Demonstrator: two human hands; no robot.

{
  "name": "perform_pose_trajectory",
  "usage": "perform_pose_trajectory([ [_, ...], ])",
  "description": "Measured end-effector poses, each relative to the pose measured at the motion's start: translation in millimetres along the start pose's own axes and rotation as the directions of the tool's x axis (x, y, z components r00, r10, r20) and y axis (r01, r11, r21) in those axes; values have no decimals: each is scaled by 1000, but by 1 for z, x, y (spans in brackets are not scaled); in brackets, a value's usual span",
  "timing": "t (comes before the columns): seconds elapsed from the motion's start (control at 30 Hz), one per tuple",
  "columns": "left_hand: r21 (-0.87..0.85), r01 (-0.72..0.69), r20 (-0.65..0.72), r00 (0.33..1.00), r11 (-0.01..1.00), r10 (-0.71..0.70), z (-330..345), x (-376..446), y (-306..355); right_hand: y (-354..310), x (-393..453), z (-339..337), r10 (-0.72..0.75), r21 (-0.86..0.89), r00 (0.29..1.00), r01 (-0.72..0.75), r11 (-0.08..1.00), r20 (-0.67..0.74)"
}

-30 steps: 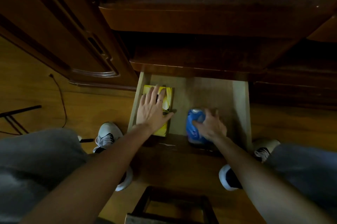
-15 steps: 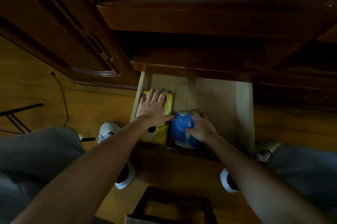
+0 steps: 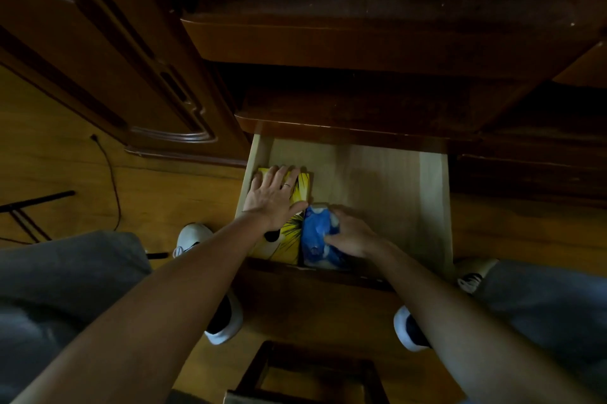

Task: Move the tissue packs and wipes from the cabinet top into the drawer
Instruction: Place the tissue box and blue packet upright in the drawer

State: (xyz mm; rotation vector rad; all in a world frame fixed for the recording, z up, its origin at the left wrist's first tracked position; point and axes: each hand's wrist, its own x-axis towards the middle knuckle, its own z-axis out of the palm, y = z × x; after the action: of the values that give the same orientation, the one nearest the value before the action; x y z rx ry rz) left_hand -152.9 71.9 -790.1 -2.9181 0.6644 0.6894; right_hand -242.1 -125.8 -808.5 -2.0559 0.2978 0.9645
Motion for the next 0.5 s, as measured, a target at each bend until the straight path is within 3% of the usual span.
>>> perform_pose_trajectory([
  [0.2, 49, -195, -151, 968, 980, 200, 1, -35, 8, -3, -29, -11, -39, -233, 971, -17, 972, -234],
  [0.3, 22, -213, -153, 965, 977, 214, -19, -54, 12, -14, -49, -23, 32, -161, 975, -68, 985, -220],
  [0.37, 1, -243, -226, 945, 970, 237, -55, -63, 14, -30, -66, -38, -22, -63, 973, 7, 998, -230],
  [0.43, -26, -293, -406, 877, 956, 258, -109, -73, 18, -53, -87, -63, -164, -95, 914, 138, 986, -372],
  [0.5, 12, -334, -621, 736, 943, 268, -170, -89, 26, -85, -119, -97, -288, -208, 763, 203, 957, -578],
])
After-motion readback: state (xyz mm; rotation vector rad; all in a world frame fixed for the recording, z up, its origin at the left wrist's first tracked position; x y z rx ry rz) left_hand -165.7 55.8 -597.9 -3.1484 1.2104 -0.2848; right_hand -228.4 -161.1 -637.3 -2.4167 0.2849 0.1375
